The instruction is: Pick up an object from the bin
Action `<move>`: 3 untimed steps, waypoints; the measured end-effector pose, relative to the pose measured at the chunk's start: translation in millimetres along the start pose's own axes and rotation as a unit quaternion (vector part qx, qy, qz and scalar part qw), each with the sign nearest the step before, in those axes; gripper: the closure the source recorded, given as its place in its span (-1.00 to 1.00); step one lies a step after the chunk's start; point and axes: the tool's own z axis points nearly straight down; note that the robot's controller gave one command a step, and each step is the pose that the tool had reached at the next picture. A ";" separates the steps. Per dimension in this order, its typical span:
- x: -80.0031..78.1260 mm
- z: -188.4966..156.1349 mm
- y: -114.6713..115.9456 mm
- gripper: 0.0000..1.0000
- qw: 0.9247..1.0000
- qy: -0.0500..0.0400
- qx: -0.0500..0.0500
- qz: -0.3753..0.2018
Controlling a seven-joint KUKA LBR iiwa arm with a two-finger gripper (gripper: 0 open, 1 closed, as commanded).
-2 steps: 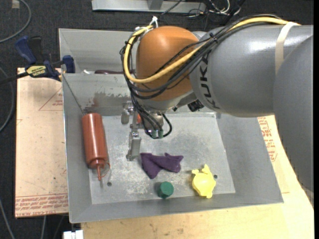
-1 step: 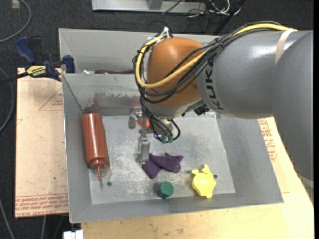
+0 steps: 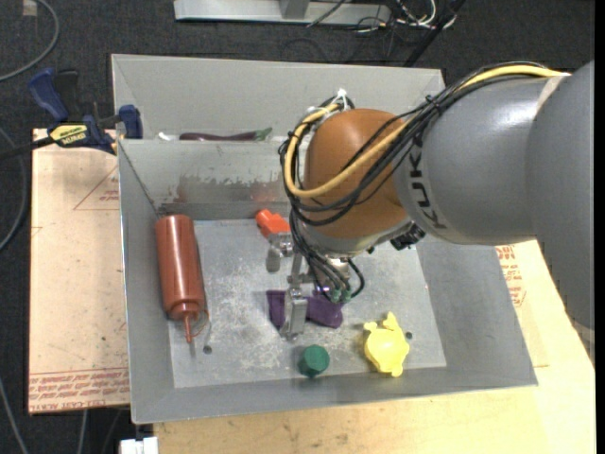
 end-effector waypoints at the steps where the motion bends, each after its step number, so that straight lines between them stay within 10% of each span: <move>1: 3.5 5.6 -20.9 -1.00 1.000 -0.006 -0.004 -0.012; 2: -25.5 68.2 -97.2 1.00 0.996 -0.001 -0.001 -0.088; 3: -25.4 68.2 -97.3 1.00 0.996 0.000 -0.001 -0.088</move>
Offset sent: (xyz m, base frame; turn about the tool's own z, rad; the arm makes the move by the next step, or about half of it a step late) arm 0.0273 -0.0971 -0.0676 -0.1791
